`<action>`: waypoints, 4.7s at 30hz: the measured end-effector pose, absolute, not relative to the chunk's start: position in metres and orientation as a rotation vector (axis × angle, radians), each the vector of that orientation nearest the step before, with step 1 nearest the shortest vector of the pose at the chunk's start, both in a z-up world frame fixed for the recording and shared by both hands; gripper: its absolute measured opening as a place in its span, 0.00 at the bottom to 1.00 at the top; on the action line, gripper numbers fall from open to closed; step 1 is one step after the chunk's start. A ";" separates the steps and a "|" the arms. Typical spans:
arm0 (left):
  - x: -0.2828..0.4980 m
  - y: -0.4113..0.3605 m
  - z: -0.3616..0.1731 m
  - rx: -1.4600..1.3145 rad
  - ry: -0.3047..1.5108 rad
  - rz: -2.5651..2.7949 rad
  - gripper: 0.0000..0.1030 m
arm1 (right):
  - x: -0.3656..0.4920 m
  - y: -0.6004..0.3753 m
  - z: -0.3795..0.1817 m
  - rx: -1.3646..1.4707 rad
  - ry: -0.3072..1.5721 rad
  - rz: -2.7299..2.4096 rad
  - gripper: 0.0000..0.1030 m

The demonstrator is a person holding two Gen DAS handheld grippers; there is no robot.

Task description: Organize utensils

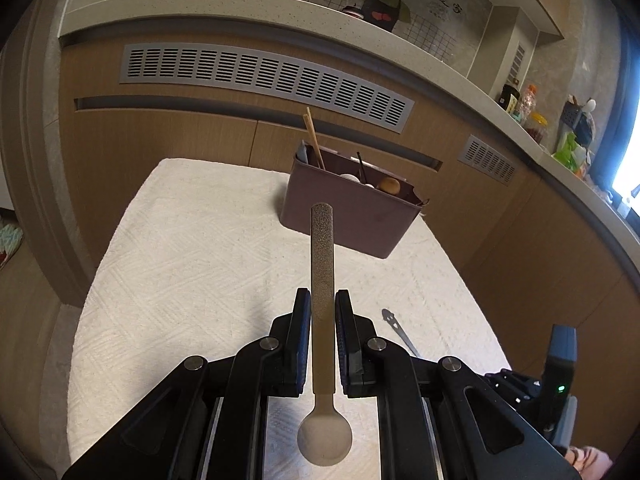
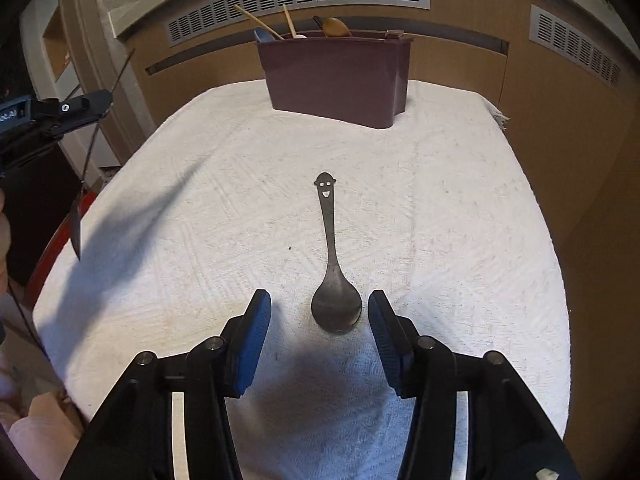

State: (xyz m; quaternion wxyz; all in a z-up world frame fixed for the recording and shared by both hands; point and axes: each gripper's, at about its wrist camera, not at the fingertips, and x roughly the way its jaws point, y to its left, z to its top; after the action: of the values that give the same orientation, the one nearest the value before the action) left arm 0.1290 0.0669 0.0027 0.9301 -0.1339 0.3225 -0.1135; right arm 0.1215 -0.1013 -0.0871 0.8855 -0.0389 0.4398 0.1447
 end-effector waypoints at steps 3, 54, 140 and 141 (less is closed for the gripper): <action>0.126 0.068 0.002 -0.286 0.661 -0.230 0.12 | 0.122 -0.094 -0.088 -0.148 0.906 0.259 0.31; 0.304 0.034 0.142 -0.093 0.414 -0.335 0.12 | 0.277 -0.093 0.158 -0.154 0.367 0.277 0.25; 0.091 0.038 0.011 -0.051 0.571 -0.082 0.96 | 0.098 -0.107 0.028 -0.085 0.500 0.051 1.00; 0.091 0.037 0.011 -0.051 0.572 -0.081 0.96 | 0.098 -0.107 0.028 -0.083 0.499 0.049 1.00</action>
State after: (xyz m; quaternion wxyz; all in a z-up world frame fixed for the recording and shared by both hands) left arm 0.0915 0.0373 0.0107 0.9583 -0.0250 0.2818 -0.0399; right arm 0.0978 -0.1066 0.0275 0.9678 -0.0412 0.2469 0.0244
